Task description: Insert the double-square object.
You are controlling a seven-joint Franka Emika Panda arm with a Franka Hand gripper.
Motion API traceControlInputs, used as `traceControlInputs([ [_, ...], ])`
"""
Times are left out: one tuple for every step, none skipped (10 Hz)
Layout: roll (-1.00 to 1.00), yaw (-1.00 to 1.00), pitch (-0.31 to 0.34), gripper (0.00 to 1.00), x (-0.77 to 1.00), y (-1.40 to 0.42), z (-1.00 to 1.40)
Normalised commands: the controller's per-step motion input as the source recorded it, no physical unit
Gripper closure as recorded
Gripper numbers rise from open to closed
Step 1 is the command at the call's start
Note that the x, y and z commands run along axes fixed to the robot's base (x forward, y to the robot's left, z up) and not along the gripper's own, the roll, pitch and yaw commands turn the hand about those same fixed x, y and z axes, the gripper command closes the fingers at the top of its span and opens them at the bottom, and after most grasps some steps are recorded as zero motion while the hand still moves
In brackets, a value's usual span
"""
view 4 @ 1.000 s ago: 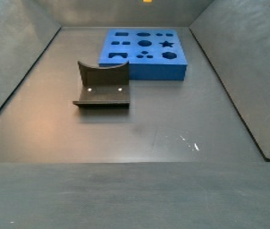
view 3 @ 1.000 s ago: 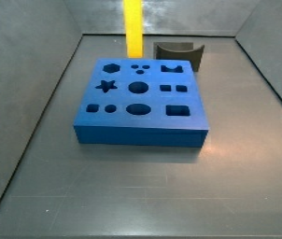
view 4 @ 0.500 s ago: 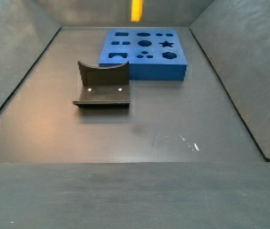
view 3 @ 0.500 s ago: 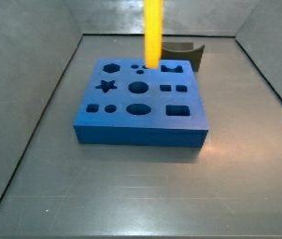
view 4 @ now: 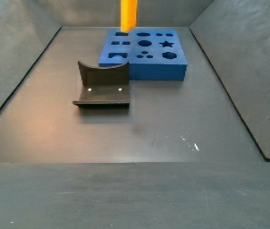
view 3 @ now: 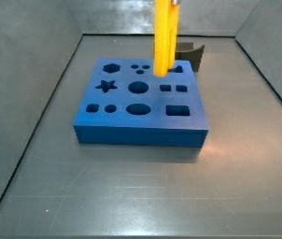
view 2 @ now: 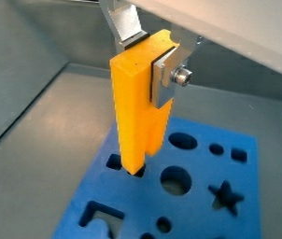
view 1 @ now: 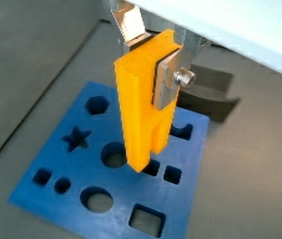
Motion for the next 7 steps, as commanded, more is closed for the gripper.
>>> traceControlInputs([
  [0.00, -0.95, 0.000, 1.00, 0.13, 0.09, -0.08],
  [0.01, -0.92, 0.000, 1.00, 0.12, 0.11, -0.05],
  [0.03, -0.91, 0.000, 1.00, 0.12, 0.11, -0.05],
  [0.08, -0.90, 0.000, 1.00, 0.07, 0.08, -0.04],
  [0.13, -0.89, 0.000, 1.00, 0.03, 0.02, -0.02],
  [0.20, -0.87, 0.004, 1.00, 0.00, 0.00, 0.00],
  [0.28, -0.80, 0.060, 1.00, 0.00, 0.00, 0.00],
])
